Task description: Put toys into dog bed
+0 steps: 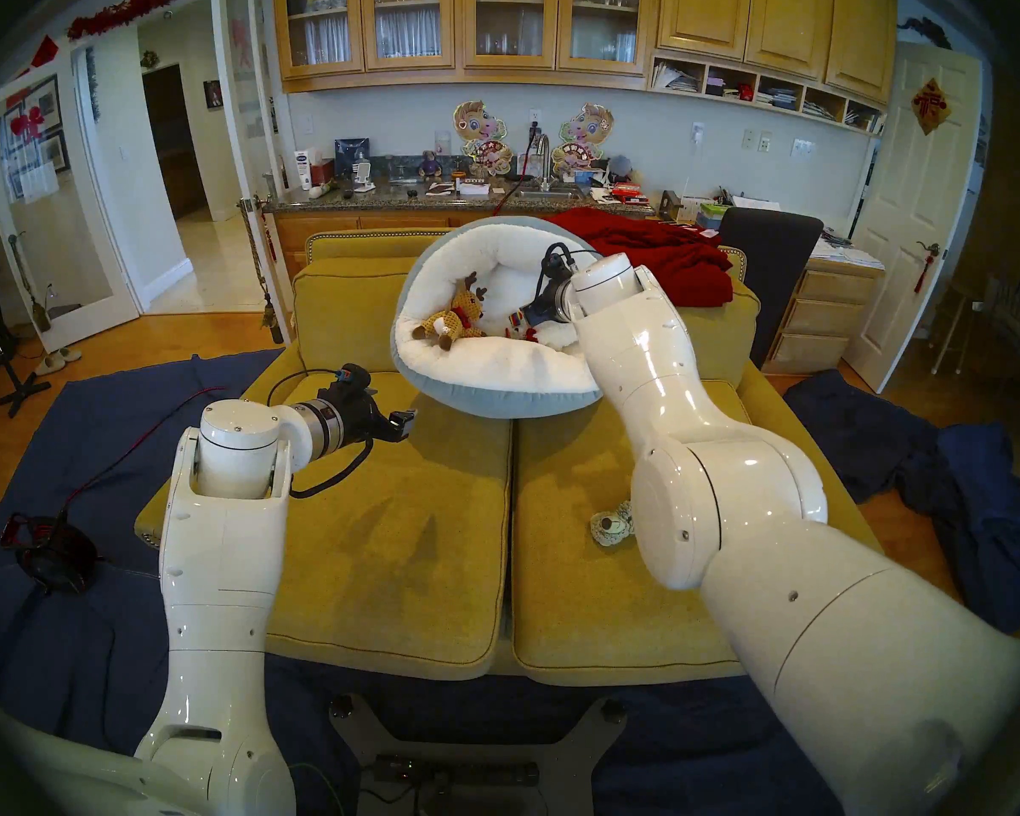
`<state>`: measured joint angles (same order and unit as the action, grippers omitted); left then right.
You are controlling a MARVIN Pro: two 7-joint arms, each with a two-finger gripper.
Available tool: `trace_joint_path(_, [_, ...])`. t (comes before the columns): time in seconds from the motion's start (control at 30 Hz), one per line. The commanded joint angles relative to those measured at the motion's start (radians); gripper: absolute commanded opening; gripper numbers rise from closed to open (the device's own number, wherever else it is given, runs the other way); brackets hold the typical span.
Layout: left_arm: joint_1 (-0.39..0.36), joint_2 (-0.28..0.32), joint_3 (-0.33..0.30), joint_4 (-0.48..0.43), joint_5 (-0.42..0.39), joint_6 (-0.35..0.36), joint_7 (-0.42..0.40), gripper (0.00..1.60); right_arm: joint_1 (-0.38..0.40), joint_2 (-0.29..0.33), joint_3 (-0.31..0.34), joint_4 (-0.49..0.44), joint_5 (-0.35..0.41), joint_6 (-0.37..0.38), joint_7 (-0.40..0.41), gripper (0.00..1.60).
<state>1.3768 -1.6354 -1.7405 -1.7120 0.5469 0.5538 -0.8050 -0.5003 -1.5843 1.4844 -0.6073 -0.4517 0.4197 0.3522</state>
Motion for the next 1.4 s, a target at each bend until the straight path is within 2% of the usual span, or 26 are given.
trace_joint_path(0.0, [-0.04, 0.002, 0.002, -0.035, -0.008, -0.008, -0.003, 1.6, 0.118, 0.008, 0.01, 0.016, 0.005, -0.033, -0.004, 1.6])
trace_joint_path(0.07, [-0.04, 0.002, 0.002, -0.035, -0.008, -0.008, -0.003, 1.6, 0.115, 0.013, 0.018, 0.011, 0.009, -0.042, -0.002, 1.6])
trace_joint_path(0.17, [-0.041, 0.002, 0.001, -0.037, -0.009, -0.008, -0.004, 1.6, 0.153, 0.023, 0.028, 0.05, 0.012, -0.052, 0.007, 1.6])
trace_joint_path(0.2, [-0.042, 0.002, 0.001, -0.038, -0.009, -0.008, -0.005, 1.6, 0.127, 0.028, 0.035, 0.021, 0.016, -0.063, 0.006, 1.6])
trace_joint_path(0.23, [-0.042, 0.002, 0.001, -0.039, -0.01, -0.009, -0.005, 1.6, 0.157, 0.032, 0.039, 0.055, 0.019, -0.063, 0.013, 1.6])
trace_joint_path(0.3, [-0.043, 0.003, 0.001, -0.04, -0.011, -0.008, -0.007, 1.6, 0.151, 0.043, 0.049, 0.046, 0.027, -0.076, 0.019, 1.6])
trace_joint_path(0.4, [-0.044, 0.004, 0.001, -0.043, -0.013, -0.008, -0.01, 1.6, 0.173, 0.06, 0.065, 0.069, 0.044, -0.093, 0.041, 1.6])
trace_joint_path(0.5, [-0.044, 0.005, 0.0, -0.045, -0.014, -0.008, -0.015, 1.6, 0.168, 0.072, 0.079, 0.053, 0.061, -0.111, 0.076, 1.6])
trace_joint_path(0.73, [-0.045, 0.006, -0.002, -0.045, -0.014, -0.007, -0.024, 1.6, 0.119, 0.095, 0.088, -0.043, 0.095, -0.14, 0.23, 1.6])
trace_joint_path(0.87, [-0.045, 0.007, -0.002, -0.045, -0.013, -0.007, -0.028, 1.6, 0.078, 0.127, 0.083, -0.078, 0.099, -0.13, 0.301, 1.6])
trace_joint_path(0.9, [-0.045, 0.007, -0.002, -0.045, -0.013, -0.007, -0.029, 1.6, 0.052, 0.14, 0.083, -0.106, 0.099, -0.116, 0.34, 1.6])
trace_joint_path(0.97, [-0.045, 0.007, -0.002, -0.044, -0.012, -0.007, -0.03, 1.6, 0.042, 0.147, 0.082, -0.105, 0.099, -0.113, 0.346, 1.6])
trace_joint_path(1.17, [-0.045, 0.008, -0.003, -0.043, -0.011, -0.007, -0.035, 1.6, -0.052, 0.194, 0.094, -0.166, 0.104, -0.07, 0.453, 1.6])
trace_joint_path(1.37, [-0.045, 0.009, -0.003, -0.043, -0.011, -0.006, -0.038, 1.6, -0.112, 0.228, 0.11, -0.234, 0.114, -0.051, 0.531, 1.6])
